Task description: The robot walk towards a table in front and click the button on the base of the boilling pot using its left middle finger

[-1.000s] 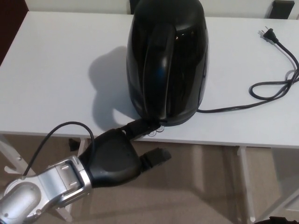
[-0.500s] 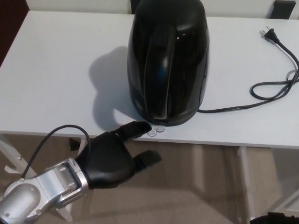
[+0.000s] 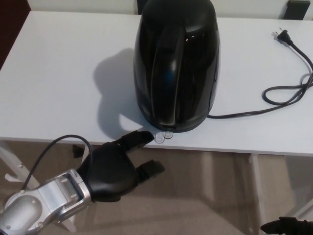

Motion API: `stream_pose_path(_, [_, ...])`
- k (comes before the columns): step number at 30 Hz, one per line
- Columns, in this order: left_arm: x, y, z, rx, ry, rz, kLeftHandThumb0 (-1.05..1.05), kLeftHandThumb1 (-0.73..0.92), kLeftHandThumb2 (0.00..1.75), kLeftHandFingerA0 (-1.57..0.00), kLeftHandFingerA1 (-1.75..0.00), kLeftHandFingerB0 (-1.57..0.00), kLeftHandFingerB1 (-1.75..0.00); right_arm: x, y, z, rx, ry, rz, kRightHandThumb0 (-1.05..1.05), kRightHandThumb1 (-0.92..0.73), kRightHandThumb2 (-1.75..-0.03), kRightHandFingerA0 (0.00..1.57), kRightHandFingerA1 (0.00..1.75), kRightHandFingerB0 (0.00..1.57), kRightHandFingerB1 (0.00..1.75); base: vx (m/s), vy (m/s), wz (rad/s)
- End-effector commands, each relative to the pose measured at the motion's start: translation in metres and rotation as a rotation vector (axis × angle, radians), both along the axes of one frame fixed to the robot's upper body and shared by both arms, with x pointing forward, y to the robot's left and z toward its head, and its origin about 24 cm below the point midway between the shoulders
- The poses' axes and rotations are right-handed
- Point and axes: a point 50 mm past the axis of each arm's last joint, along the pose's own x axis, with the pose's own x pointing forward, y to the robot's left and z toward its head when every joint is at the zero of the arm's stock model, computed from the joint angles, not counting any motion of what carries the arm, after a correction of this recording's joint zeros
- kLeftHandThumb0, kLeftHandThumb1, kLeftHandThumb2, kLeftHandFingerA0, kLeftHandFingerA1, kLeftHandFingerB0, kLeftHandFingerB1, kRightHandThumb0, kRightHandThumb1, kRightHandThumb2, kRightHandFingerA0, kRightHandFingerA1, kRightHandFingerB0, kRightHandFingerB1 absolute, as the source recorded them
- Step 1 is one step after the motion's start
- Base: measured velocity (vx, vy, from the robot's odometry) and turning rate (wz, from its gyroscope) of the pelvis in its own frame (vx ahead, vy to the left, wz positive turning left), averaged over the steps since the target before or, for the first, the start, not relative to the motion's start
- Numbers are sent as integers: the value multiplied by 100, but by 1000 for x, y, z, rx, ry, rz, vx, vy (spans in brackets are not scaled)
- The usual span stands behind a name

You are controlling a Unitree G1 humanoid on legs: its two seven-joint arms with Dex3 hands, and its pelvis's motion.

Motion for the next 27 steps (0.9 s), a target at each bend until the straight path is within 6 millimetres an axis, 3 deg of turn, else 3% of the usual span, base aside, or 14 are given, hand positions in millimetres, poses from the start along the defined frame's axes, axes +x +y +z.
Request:
stream_pose_path(1, [0, 5, 3, -10, 1, 27, -51, 54, 68, -14, -33, -14, -32, -1, -8, 2, -24, 14, -4, -51, -64, -59, 79, 42, 61, 38, 0, 0, 0])
stream_pose_path(10, [-3, 0, 14, -67, -51, -10, -52, 54, 68, -16, -33, -16, -33, -4, -9, 1, -27, 18, -9, -50, -65, -59, 78, 42, 60, 38, 0, 0, 0])
stream_pose_path(11, [-2, -1, 16, -67, -57, -14, -53, 54, 68, -16, -33, -16, -33, -4, -9, 1, -28, 19, -10, -54, -53, -85, 72, 58, 53, 53, 0, 0, 0])
stream_pose_path(19, [-2, -9, 17, -83, -50, -31, -52, 54, 68, -14, -33, -14, -33, -4, -8, 1, -34, 25, -4, -55, -54, -86, 71, 59, 52, 52, 0, 0, 0])
stream_pose_path(20, [-2, -9, 17, -82, -48, -31, -52, 54, 68, -14, -33, -13, -33, -4, -8, 1, -35, 23, 0, -52, -65, -60, 81, 44, 57, 37, 0, 0, 0])
stream_pose_path(24, [-2, -10, 17, -87, -48, -28, -52, 54, 67, -16, -33, -15, -33, -2, -8, 1, -35, 24, 3, -52, -65, -61, 81, 44, 58, 38, 0, 0, 0])
stream_pose_path(25, [-2, -11, 18, -102, -52, -31, -45, 54, 57, -21, -28, -18, -28, -1, -8, 2, -36, 27, 1, -51, -65, -60, 80, 43, 59, 37, 0, 0, 0])
stream_pose_path(26, [-2, -11, 18, -100, -58, -37, -27, 41, 94, -6, -50, -5, -49, -2, -8, 2, -37, 25, 3, -54, -54, -86, 70, 58, 53, 53, 0, 0, 0])
stream_pose_path(27, [-2, -12, 18, -97, -62, -42, -46, 55, 58, -21, -29, -17, -27, -2, -9, 2, -37, 26, 5, -54, -54, -86, 70, 58, 53, 53, 0, 0, 0])
